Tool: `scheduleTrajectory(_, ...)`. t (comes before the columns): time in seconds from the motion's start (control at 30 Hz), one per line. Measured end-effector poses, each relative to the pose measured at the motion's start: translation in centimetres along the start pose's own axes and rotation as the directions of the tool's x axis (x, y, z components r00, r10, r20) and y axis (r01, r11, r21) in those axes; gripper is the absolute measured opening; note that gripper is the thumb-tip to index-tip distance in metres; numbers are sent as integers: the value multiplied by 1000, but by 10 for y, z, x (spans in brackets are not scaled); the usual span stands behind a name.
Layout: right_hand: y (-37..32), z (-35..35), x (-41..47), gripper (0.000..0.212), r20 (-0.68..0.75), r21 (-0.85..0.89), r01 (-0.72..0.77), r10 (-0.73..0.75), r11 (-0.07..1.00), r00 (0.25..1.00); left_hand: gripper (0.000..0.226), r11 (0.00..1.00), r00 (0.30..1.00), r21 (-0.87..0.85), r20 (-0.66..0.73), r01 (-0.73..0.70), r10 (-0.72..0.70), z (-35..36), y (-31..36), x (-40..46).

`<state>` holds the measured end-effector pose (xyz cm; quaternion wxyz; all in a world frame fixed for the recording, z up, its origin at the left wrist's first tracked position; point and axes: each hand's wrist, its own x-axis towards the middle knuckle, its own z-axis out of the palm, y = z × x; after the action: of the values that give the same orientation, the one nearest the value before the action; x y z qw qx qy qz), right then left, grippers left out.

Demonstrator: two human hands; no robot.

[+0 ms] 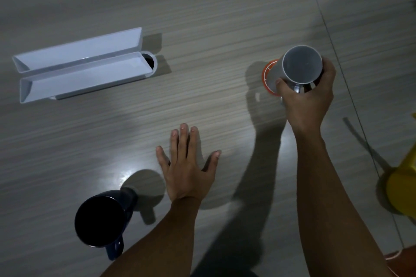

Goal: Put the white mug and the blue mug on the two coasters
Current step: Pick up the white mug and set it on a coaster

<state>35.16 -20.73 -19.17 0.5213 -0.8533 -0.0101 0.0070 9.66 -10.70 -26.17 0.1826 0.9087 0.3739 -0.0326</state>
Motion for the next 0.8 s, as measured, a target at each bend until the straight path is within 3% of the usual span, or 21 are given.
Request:
scheduleTrajectory(0.67, 3, -3, 11, 89, 63, 61, -37, 33, 997, 997, 84, 1000, 1000, -17, -6, 6, -6, 0, 0, 0)
scheduleTrajectory(0.8, 7, -4, 10, 99, 64, 82, -48, 43, 996, 997, 84, 1000, 1000, -19, 0, 11, -11, 0, 0, 2)
